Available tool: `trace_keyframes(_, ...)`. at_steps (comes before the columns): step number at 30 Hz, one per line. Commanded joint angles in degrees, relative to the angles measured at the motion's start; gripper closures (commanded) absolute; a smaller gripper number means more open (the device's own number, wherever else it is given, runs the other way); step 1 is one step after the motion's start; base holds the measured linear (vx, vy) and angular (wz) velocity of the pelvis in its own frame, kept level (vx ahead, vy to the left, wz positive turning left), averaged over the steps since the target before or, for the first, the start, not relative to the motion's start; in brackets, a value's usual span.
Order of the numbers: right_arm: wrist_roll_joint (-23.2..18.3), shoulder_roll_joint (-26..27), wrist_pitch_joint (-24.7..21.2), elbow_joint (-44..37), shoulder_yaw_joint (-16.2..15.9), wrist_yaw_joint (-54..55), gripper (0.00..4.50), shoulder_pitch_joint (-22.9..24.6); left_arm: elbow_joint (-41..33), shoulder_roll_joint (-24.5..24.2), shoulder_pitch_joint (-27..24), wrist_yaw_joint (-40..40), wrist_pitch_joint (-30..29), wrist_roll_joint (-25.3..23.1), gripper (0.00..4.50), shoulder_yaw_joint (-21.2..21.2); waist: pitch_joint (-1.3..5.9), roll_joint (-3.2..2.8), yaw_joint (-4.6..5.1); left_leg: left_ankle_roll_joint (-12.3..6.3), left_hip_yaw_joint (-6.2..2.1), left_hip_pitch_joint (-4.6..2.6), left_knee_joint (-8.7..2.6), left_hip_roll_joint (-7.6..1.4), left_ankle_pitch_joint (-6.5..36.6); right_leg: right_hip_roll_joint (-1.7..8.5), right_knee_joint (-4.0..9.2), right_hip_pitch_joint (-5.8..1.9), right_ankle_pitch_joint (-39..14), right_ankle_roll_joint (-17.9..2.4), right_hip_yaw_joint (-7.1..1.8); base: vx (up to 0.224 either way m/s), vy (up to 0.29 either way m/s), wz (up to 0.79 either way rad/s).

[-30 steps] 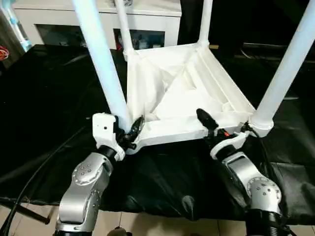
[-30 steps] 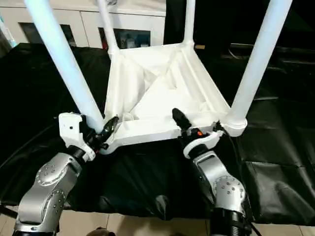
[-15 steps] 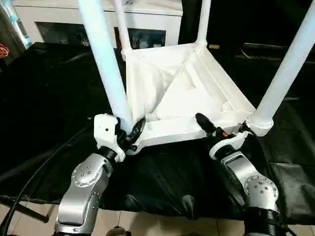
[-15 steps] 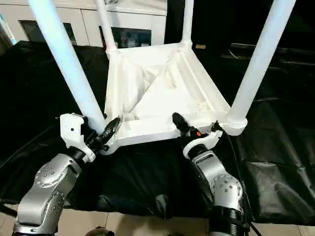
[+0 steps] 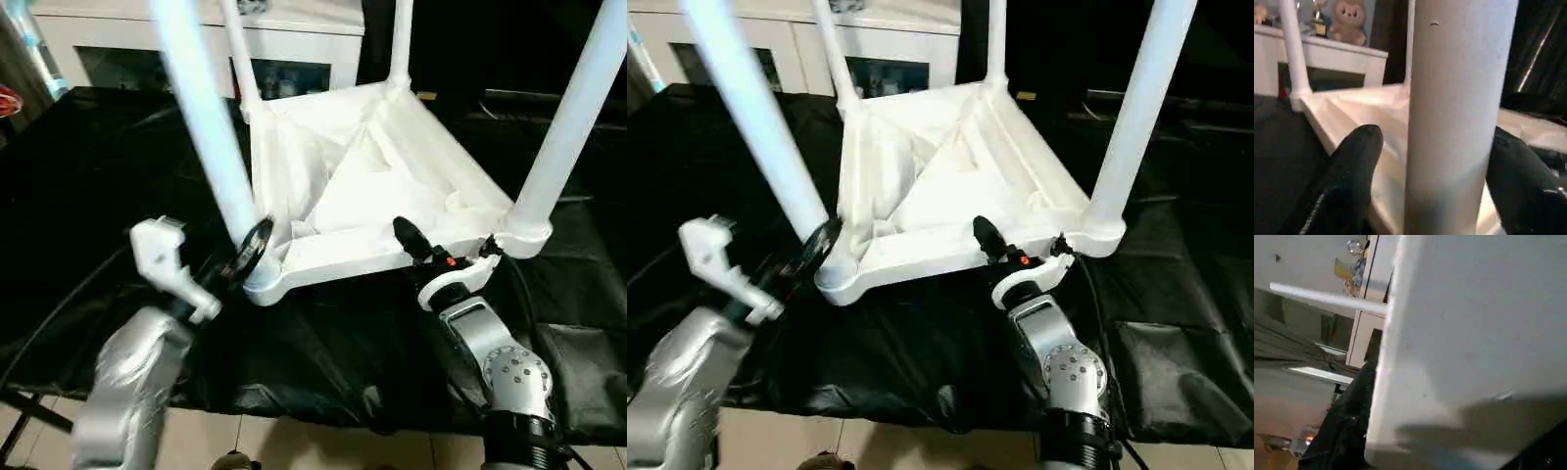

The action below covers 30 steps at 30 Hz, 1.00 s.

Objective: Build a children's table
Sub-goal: Flip table

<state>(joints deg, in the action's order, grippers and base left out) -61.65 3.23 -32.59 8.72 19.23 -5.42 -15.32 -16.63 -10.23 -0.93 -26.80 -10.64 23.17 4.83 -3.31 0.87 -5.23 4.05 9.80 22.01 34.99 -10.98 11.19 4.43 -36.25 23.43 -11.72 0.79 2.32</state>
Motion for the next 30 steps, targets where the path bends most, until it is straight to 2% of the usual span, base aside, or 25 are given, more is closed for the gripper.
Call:
trace_keyframes(1, 3.3, -3.0, 2.8, -5.4, 0.4, 0.6, 2.43, 0.2, -2.0, -3.2, -2.8, -4.3, -0.4, 2.1, 0.74, 1.6, 3.94, 0.18, -0.09, 0.34, 0.02, -0.89, -4.21, -1.40, 5.1, 2.43, 3.79, -2.70, -4.5, -7.4, -1.92, 0.000, 0.000, 0.00)
trace_keyframes(2, 4.5, -3.5, 3.4, -6.3, 0.0, 0.7, 2.44, 0.5, -3.4, -4.7, -4.1, -7.0, -1.2, 3.5, 0.63, 1.0, 3.91, 0.26, -0.03, 0.70, 0.07, -0.85, -4.31, -1.35, 5.5, 2.35, 3.81, -2.69, -5.6, -6.7, -1.93, 0.000, 0.000, 0.00)
trace_keyframes(3, 4.5, -3.5, 3.4, -6.3, 0.0, 0.7, 2.44, 0.5, -3.4, -4.7, -4.1, -7.0, -1.2, 3.5, 0.63, 1.0, 3.88, 0.11, -0.11, 0.81, 0.06, -1.03, -4.35, -1.44, 5.9, 2.31, 3.82, -2.51, -6.0, -6.6, -1.93, 0.000, 0.000, 0.00)
trace_keyframes(4, 6.1, -4.0, 4.3, -7.5, -0.1, 1.3, 2.45, 0.6, -5.2, -6.8, -5.6, -10.1, -2.6, 4.9, 0.52, 0.2, 3.74, 0.03, -0.19, 1.16, 0.21, -1.33, -4.38, -1.54, 7.3, 2.21, 4.03, -2.17, -6.9, -6.5, -2.01, 0.000, 0.000, 0.00)
trace_keyframes(5, 6.1, -4.0, 4.3, -7.5, -0.1, 1.3, 2.45, 0.6, -5.2, -6.8, -5.6, -10.1, -2.6, 4.9, 0.46, 0.2, 3.72, 0.07, -0.35, 1.40, 0.20, -1.29, -4.42, -1.51, 7.5, 2.30, 4.05, -2.15, -7.4, -6.4, -2.07, 0.000, 0.000, 0.00)
trace_keyframes(8, 9.2, -5.1, 5.5, -10.1, 0.1, 3.3, 2.45, 0.2, -7.0, -10.9, -7.1, -13.5, -4.1, 4.4, 0.31, -1.6, 3.60, 0.07, -0.46, 1.93, 0.09, -1.09, -4.74, -1.48, 8.6, 2.23, 4.07, -2.18, -9.3, -5.4, -2.12, 0.000, 0.000, 0.00)
trace_keyframes(9, 9.4, -5.1, 5.6, -10.2, 0.1, 3.4, 2.45, 0.2, -7.0, -11.0, -7.1, -13.6, -4.1, 4.4, 0.10, -1.7, 3.57, 0.11, -0.47, 2.02, 0.11, -1.07, -4.76, -1.45, 8.8, 2.28, 4.17, -2.19, -9.7, -5.1, -2.14, 0.000, 0.000, 0.00)
trace_keyframes(10, 11.5, -6.2, 6.1, -11.2, -0.5, 3.9, 2.45, 0.2, -6.9, -12.0, -6.9, -13.9, -3.6, 3.9, 0.07, -2.2, 3.53, 0.07, -0.52, 2.34, 0.15, -1.13, -4.79, -1.42, 9.5, 2.32, 4.31, -2.10, -10.7, -4.7, -2.20, 0.000, 0.000, 0.00)
trace_keyframes(15, 15.2, -7.7, 7.2, -12.9, -1.5, 5.6, 2.45, 0.6, -7.0, -13.7, -6.2, -15.8, -3.2, 3.1, 0.01, -3.0, 3.57, 0.18, -0.58, 3.05, 0.07, -1.03, -4.87, -1.34, 9.9, 2.31, 4.40, -2.13, -12.0, -3.6, -2.24, 0.000, 0.000, 0.00)
trace_keyframes(19, 21.5, -10.0, 7.7, -14.2, -3.6, 7.8, 2.45, 1.1, -8.5, -15.0, -5.0, -16.5, -4.6, 3.4, 0.00, -3.4, 3.57, 0.26, -0.49, 3.41, 0.10, -1.17, -4.90, -1.28, 11.1, 2.24, 4.54, -1.92, -13.4, -3.2, -2.27, 0.000, 0.000, 0.00)
trace_keyframes(21, 22.4, -10.3, 7.7, -14.4, -4.0, 8.0, 2.45, 1.1, -8.9, -15.3, -4.8, -16.5, -4.9, 3.5, 0.00, -3.5, 3.53, 0.30, -0.40, 3.28, 0.03, -1.05, -4.93, -1.28, 11.0, 2.25, 4.51, -2.01, -13.5, -3.1, -2.26, 0.000, 0.000, 0.00)
trace_keyframes(23, 25.9, -11.6, 8.0, -15.1, -5.6, 8.9, 2.45, 1.0, -9.6, -16.1, -4.0, -16.5, -5.4, 4.2, 0.00, -3.4, 3.49, 0.24, -0.23, 3.35, 0.04, -1.04, -4.95, -1.22, 11.4, 2.21, 4.61, -1.93, -14.2, -2.8, -2.25, 0.000, 0.000, 0.00)
trace_keyframes(30, 32.7, -16.3, 7.1, -17.1, -9.8, 9.6, 2.45, -0.6, -9.0, -15.3, 0.1, -15.5, -4.2, 3.8, 0.00, -2.9, 3.61, 0.71, 0.49, 4.20, -0.06, -1.28, -5.02, -1.06, 14.3, 2.06, 5.06, -1.85, -18.5, -0.9, -2.18, 0.000, 0.000, 0.00)
